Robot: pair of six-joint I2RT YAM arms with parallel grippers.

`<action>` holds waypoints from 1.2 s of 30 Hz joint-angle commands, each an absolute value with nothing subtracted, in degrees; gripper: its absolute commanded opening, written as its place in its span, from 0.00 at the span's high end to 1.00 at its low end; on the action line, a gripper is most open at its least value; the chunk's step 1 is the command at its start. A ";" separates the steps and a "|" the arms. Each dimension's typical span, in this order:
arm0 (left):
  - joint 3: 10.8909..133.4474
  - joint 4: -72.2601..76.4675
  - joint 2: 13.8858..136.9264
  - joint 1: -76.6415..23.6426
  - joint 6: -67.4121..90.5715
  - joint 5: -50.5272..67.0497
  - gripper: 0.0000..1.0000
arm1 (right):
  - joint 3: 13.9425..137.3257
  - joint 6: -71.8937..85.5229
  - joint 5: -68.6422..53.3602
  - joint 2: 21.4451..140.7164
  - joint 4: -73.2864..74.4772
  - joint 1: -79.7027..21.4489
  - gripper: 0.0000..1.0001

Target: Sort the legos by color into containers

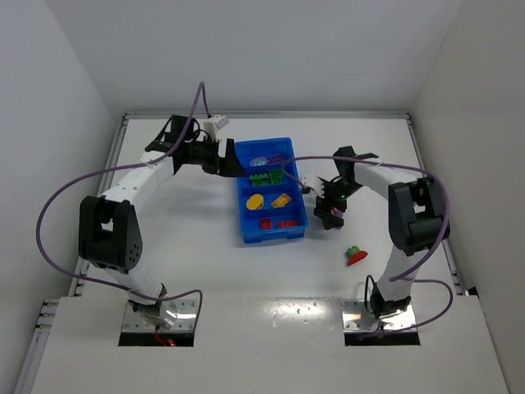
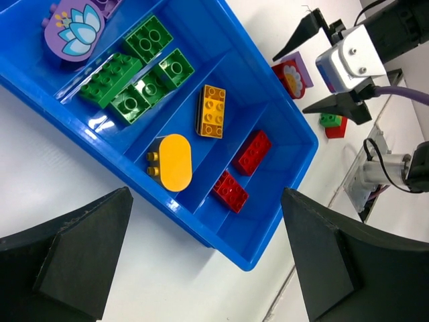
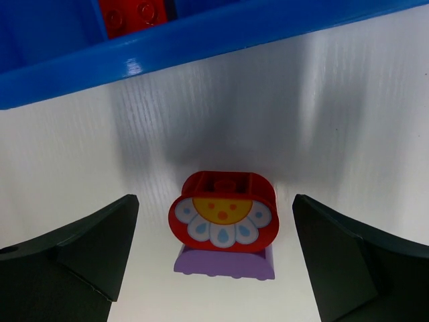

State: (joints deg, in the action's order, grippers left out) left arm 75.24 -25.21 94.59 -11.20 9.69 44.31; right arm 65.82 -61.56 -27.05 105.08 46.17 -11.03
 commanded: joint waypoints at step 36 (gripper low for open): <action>65.84 -18.73 88.87 -7.84 19.77 52.79 0.00 | 68.82 -42.83 -29.79 100.21 41.92 -10.81 0.91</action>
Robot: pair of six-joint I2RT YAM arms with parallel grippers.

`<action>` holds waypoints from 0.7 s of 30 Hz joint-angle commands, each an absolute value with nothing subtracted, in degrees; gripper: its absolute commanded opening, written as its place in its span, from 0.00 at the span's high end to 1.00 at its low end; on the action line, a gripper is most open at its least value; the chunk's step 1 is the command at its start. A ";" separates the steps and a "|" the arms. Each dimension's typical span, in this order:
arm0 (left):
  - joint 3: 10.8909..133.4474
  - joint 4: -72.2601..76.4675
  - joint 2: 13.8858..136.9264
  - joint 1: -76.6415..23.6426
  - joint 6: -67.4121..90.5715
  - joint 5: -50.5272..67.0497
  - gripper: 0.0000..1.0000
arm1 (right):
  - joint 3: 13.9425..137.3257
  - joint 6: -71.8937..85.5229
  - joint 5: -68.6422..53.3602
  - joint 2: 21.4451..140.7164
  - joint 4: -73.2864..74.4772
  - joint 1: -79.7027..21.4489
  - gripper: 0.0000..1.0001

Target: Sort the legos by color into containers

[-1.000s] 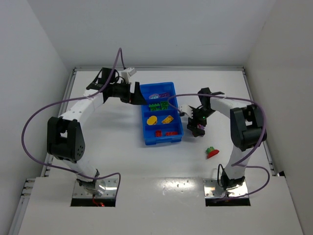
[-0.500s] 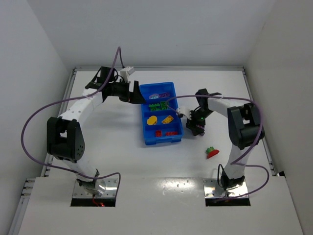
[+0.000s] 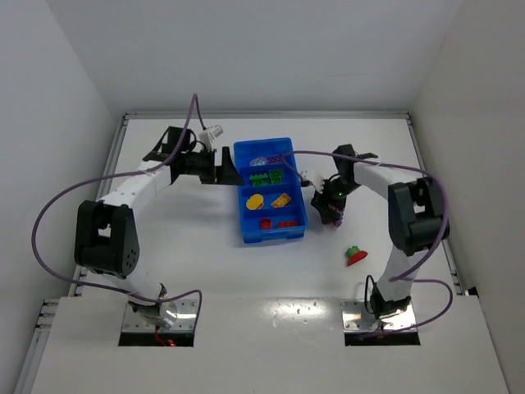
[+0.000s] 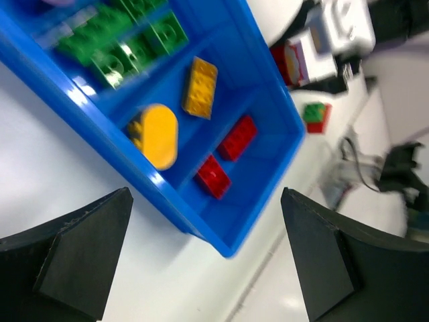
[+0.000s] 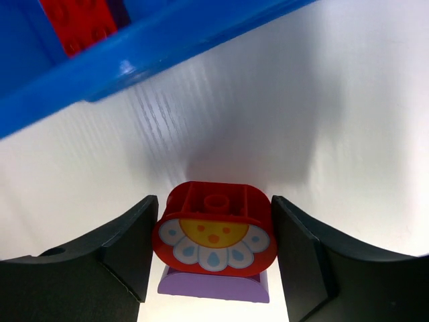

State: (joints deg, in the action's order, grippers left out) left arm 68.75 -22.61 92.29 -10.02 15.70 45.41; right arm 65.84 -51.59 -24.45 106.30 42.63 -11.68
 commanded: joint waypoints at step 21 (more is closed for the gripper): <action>59.24 22.60 92.30 -0.62 51.60 82.18 0.08 | 84.17 41.72 -53.00 106.84 -17.91 -16.08 0.95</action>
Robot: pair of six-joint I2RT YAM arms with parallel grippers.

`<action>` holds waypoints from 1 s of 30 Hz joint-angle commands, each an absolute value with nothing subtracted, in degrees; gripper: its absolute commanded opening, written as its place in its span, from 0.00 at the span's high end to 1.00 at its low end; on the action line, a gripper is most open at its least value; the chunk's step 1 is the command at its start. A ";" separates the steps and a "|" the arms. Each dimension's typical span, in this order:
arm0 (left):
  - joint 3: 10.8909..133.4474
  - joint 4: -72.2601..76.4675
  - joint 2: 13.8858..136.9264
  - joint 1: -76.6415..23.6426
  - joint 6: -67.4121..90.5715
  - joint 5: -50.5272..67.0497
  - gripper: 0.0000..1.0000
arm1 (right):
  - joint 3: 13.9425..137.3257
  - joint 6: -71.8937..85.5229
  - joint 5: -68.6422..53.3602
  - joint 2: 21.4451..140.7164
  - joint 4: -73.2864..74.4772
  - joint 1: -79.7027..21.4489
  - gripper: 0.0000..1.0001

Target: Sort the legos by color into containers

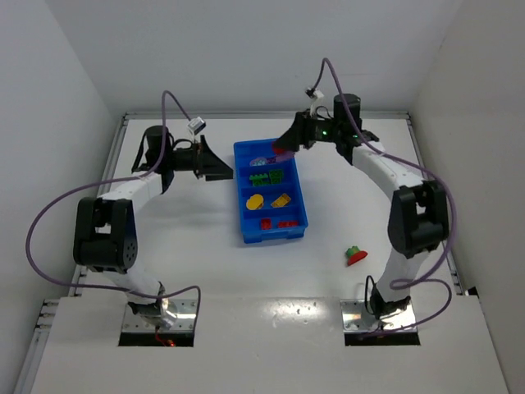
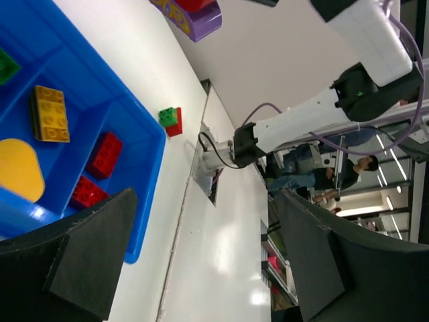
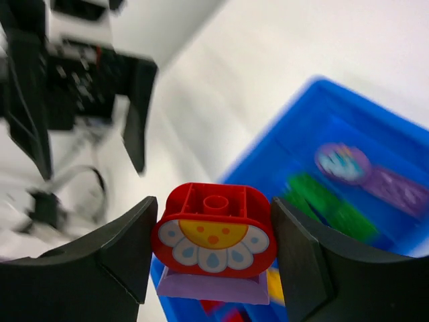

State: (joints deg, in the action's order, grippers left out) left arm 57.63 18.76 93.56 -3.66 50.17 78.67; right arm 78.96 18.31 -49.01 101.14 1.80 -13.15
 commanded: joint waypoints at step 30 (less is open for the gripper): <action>60.38 -16.70 71.63 7.82 12.74 50.45 0.13 | 124.01 57.83 -25.75 135.35 -3.25 -40.86 1.00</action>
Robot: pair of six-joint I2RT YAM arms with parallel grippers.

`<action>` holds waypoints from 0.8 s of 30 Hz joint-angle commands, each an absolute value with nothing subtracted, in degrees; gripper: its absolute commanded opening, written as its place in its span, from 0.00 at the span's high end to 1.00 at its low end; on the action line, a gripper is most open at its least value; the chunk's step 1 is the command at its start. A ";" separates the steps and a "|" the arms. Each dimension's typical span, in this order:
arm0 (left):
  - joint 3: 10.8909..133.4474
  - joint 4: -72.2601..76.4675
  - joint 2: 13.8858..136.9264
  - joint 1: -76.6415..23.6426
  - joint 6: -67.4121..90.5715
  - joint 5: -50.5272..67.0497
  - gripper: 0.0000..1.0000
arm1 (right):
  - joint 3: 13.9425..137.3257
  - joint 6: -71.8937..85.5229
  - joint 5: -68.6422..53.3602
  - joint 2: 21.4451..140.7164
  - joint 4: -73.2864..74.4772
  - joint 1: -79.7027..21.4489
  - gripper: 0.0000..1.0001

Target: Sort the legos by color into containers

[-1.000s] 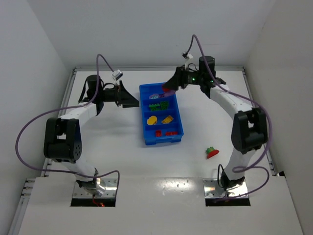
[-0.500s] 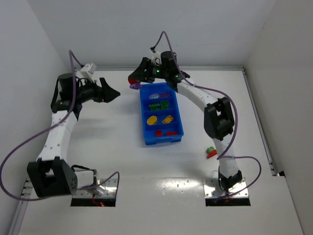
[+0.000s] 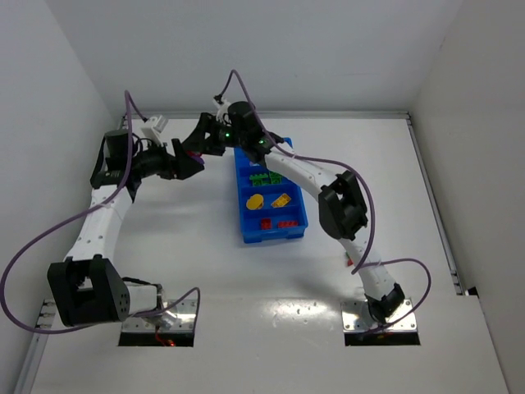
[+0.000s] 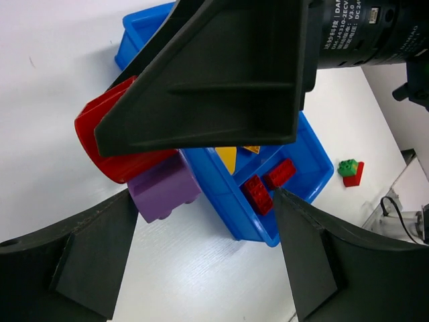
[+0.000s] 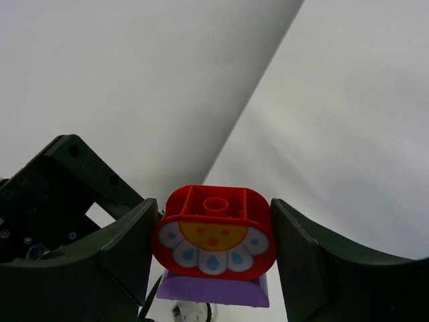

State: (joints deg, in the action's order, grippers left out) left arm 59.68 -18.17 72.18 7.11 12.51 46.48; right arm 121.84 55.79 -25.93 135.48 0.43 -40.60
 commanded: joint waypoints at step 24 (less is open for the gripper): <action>61.44 -12.13 75.06 7.82 15.64 40.08 0.32 | 121.21 57.22 -26.19 133.77 -3.34 -41.92 1.00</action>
State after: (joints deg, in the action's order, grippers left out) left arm 59.68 -15.07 74.96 7.49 14.50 40.62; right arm 121.58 56.99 -26.11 135.92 -1.28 -41.01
